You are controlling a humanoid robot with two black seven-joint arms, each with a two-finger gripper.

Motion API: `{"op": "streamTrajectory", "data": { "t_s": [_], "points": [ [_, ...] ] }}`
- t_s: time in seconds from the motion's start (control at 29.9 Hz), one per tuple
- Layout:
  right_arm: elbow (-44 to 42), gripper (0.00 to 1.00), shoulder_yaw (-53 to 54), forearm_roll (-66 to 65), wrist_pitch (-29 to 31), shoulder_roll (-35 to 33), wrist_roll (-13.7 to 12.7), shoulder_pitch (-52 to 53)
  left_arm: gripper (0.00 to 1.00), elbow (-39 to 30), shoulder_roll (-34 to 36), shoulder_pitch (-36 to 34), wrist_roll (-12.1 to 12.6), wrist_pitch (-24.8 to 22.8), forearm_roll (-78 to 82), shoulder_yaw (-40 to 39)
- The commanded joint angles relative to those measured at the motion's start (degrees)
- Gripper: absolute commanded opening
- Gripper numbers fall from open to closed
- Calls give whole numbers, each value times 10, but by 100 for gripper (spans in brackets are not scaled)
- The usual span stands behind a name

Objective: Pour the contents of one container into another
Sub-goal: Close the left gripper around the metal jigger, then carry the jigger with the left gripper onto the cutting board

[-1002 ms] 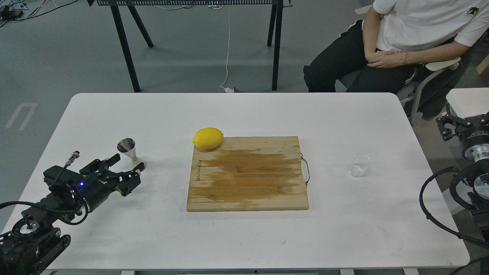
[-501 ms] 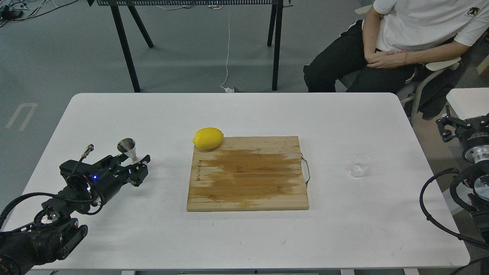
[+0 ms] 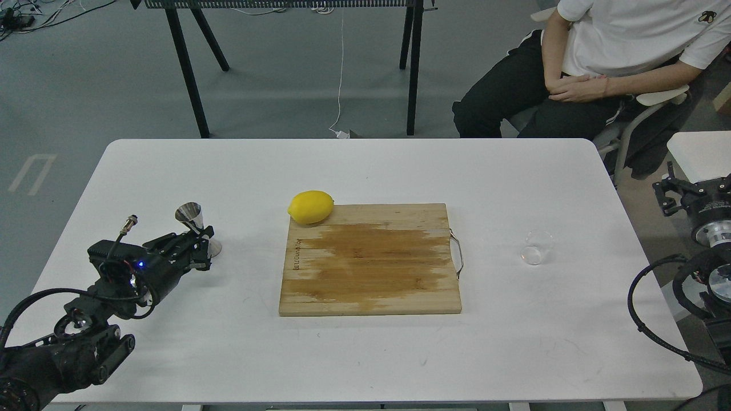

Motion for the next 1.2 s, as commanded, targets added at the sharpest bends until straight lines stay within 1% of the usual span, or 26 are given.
{"op": "streamTrajectory", "data": {
  "t_s": [0.0,0.07,0.17,0.27,0.37,0.5,0.57,0.67,0.77,0.87,0.9,1.04,1.17],
  "points": [
    [0,100,1,0,0,-3,0,-1,8,-8,10,-29,-2,27,3,0],
    [0,100,1,0,0,-3,0,-2,8,-18,18,-48,-2,30,3,0],
    [0,100,1,0,0,-5,1,-4,7,-56,27,-76,-2,30,4,1],
    [0,100,1,0,0,-11,0,-5,7,-98,22,-99,-2,30,11,5],
    [-1,100,2,0,0,-14,0,-11,6,-142,18,-127,0,28,29,62],
    [-1,100,1,0,0,-22,1,-13,5,-178,-11,-164,2,28,61,171],
    [-7,100,1,0,0,-22,1,-13,5,-178,-29,-177,5,28,85,206],
    [-18,100,2,0,0,-22,0,-13,5,-171,-57,-177,23,28,99,228],
    [-19,100,1,0,0,-22,0,-13,5,-160,-77,-170,34,28,99,249],
    [-19,100,1,0,0,-22,1,-13,5,-123,-110,-168,58,28,99,253],
    [-19,100,1,0,0,-22,1,-13,5,-109,-122,-168,61,29,99,254],
    [-18,100,1,0,0,-21,1,-13,6,-55,-161,-167,64,30,99,267],
    [-18,100,1,0,0,-21,1,-14,6,-34,-175,-163,66,30,99,306]
  ]
}}
